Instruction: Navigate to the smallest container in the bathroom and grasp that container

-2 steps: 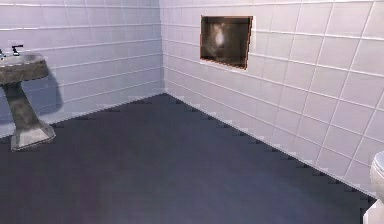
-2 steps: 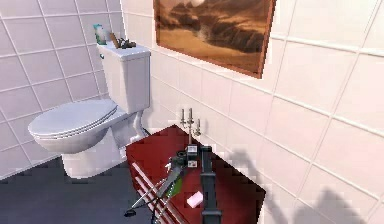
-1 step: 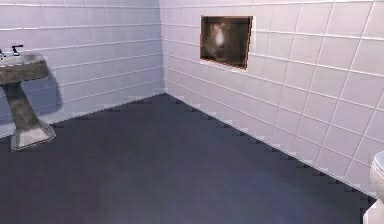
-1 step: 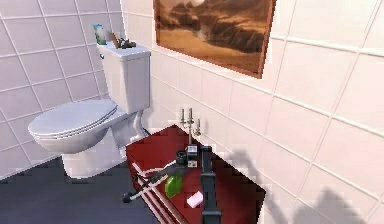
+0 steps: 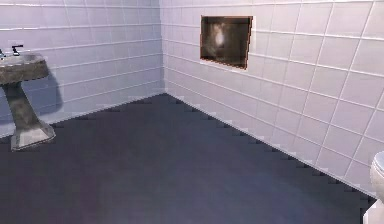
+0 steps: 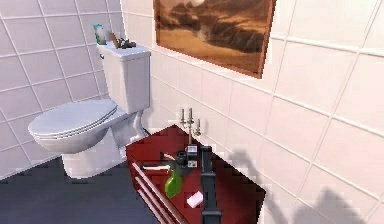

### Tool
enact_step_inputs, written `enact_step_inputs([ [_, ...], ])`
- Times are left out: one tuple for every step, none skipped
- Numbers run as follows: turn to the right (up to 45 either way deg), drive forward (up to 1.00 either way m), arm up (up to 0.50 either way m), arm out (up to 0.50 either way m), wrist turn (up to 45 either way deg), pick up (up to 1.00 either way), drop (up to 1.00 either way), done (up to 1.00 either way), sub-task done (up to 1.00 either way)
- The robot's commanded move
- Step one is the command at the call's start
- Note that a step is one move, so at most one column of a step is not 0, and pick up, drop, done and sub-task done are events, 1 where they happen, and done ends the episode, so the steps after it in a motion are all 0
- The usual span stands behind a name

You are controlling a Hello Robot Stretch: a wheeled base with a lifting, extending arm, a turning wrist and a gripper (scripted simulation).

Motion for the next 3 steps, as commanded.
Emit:
enact_step_inputs([
  [0.0,0.0,0.0,0.0,15.0,0.0,0.0,0.0,0.0],
  [0.0,0.0,-0.3,0.0,0.0,0.0,0.0,0.0,0.0],
  [0.0,0.0,0.0,0.0,0.0,1.0,0.0,0.0,0.0],
])
